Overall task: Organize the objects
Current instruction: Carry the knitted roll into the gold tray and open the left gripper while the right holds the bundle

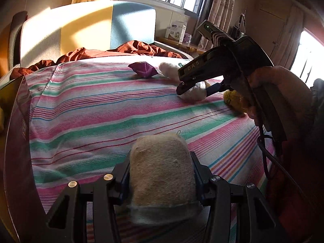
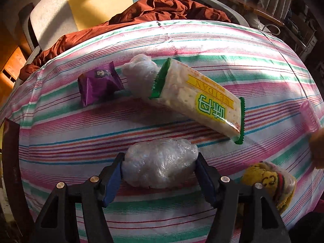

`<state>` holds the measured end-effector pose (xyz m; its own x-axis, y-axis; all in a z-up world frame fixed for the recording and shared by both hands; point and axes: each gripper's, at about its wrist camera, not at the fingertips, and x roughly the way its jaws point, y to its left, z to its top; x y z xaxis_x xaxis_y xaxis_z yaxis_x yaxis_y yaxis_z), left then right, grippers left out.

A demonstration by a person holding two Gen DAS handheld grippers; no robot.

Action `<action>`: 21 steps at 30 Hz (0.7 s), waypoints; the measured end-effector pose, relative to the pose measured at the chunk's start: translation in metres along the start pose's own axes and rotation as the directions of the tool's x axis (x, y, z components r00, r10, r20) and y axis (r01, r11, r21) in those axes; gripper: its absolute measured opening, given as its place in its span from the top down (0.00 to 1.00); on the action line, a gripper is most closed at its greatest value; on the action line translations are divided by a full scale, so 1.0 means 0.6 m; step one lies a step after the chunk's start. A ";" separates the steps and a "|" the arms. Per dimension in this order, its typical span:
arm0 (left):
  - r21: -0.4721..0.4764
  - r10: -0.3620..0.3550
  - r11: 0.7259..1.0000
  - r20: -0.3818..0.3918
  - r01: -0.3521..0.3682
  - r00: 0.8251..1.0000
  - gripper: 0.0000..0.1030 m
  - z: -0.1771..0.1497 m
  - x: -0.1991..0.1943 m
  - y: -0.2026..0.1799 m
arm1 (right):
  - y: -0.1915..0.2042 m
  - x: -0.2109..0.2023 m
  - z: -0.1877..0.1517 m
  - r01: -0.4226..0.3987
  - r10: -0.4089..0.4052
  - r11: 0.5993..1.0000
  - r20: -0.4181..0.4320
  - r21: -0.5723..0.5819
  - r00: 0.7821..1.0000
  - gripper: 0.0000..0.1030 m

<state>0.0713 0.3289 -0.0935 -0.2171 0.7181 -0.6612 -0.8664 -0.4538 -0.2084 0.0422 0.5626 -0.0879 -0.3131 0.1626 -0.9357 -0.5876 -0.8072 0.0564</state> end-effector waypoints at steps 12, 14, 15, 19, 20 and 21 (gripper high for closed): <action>0.035 0.028 0.999 -0.002 -0.028 1.000 0.51 -0.002 0.001 -0.007 | 0.019 -0.003 -0.007 0.027 -0.028 0.997 -0.002 -0.075 1.000 0.33; 0.042 0.035 0.999 -0.002 -0.034 0.999 0.51 -0.002 0.001 -0.009 | 0.020 -0.004 -0.007 0.034 -0.034 0.996 0.000 -0.079 0.999 0.33; 0.045 0.038 0.998 -0.002 -0.038 0.999 0.52 -0.002 0.000 -0.009 | 0.023 -0.004 -0.006 0.038 -0.038 0.996 0.001 -0.083 0.999 0.33; 0.052 0.047 0.998 -0.007 -0.046 0.999 0.52 -0.001 0.001 -0.011 | 0.030 -0.001 -0.006 0.039 -0.039 0.995 0.002 -0.089 0.999 0.33; 0.051 0.047 0.998 -0.010 -0.046 0.999 0.52 0.000 0.001 -0.012 | 0.030 -0.001 -0.005 0.039 -0.039 0.995 0.003 -0.090 0.999 0.33; 0.050 0.046 0.998 -0.013 -0.046 0.999 0.53 0.000 0.001 -0.011 | 0.030 -0.001 -0.005 0.039 -0.038 0.995 0.003 -0.091 0.999 0.33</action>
<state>0.0767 0.3325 -0.0924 -0.2511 0.6890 -0.6798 -0.8771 -0.4591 -0.1414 0.0338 0.5462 -0.0874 -0.2927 0.1954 -0.9360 -0.5291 -0.8485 -0.0116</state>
